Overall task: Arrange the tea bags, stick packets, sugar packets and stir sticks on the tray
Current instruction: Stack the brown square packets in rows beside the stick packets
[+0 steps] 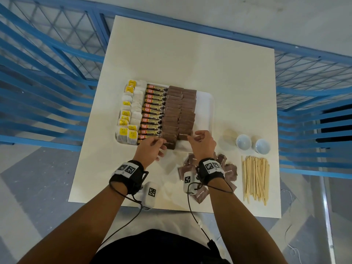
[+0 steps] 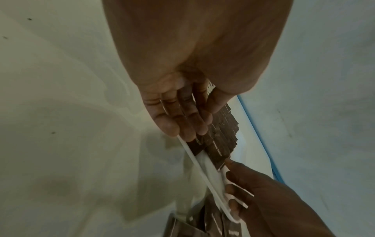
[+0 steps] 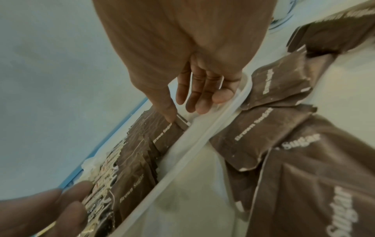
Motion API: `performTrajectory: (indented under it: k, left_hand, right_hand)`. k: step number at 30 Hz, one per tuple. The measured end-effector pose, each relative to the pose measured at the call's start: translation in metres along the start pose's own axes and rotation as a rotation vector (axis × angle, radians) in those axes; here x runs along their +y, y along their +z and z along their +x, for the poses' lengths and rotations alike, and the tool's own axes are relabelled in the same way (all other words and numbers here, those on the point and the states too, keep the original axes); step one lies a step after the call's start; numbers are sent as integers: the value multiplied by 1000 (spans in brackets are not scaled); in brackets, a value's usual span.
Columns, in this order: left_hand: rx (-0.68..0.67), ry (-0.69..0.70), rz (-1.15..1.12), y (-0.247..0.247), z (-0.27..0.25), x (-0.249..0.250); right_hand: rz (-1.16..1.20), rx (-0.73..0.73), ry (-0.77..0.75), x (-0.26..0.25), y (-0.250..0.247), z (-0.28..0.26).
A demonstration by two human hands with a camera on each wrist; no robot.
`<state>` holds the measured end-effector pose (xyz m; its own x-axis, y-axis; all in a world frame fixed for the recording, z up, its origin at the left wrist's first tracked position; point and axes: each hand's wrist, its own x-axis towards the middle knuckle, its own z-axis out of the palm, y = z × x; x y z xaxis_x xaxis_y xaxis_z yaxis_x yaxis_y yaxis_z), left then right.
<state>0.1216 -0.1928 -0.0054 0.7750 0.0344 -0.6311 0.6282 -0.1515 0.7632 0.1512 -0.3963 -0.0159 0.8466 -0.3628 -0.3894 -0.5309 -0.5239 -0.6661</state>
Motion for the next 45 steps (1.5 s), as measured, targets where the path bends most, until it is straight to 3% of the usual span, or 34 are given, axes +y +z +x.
performTrajectory:
  k: [10,16,19,24,27,32,36,45]
  left_hand:
    - [-193,205,317,25,-13,-13]
    - [-216,312,561,57,-22,-31]
    - [-160,352,751,75,-25,-39]
    - [-9,388,882,97,-32,-44]
    - [29,371,885,101,-34,-46]
    - [73,307,890,108,-37,-47]
    - [106,278,849,114,-41,-48]
    - [116,224,661,117,-45,-51]
  right_hand:
    - [40,5,-65,37,-37,-44]
    - [-86,5,-188,71,-49,-66]
    - [-210,-26,-278,82,-47,-70]
    - [-514,-136,-362,89,-45,-75]
    - [-402,-94,-373,92,-52,-71]
    - [-394,112,-283,92,-54,-53]
    - [-522,41,-208,90,-50,-44]
    - [-398,-82,-182,90,-55,-41]
